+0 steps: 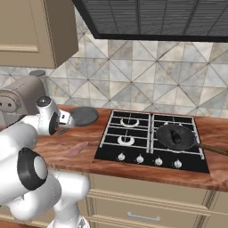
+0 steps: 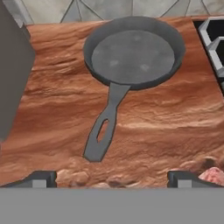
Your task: Place both pans onto different burners. Then place the eggplant and the steak on different pans.
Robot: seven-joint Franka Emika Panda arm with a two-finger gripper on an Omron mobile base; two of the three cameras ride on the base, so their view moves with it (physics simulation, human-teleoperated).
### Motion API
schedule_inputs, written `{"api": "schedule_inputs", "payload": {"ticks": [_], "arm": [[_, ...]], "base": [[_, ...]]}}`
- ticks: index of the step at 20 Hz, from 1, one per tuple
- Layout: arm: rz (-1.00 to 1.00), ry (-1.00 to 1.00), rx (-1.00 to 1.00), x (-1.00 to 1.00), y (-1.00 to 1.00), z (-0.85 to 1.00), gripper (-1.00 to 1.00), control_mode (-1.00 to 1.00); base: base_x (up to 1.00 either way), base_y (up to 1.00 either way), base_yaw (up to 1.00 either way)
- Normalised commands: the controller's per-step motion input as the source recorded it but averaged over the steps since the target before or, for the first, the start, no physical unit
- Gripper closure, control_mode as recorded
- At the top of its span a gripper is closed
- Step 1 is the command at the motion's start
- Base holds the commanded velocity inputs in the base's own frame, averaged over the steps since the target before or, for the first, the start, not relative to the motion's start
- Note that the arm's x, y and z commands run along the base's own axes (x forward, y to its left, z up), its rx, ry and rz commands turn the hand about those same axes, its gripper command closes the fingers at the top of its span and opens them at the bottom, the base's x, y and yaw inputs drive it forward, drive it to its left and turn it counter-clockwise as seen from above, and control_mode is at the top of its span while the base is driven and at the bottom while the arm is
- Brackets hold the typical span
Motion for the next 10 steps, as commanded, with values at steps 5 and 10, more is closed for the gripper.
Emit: {"api": "schedule_inputs", "payload": {"ticks": [5,10], "arm": [[-0.05,0.0,0.0,0.33,0.1,-0.21,-1.0,-1.0],[-0.05,0.0,0.01,0.31,0.1,-0.1,-1.0,-1.0]], "base": [[0.0,0.0,0.0],[0.0,0.0,0.0]]}}
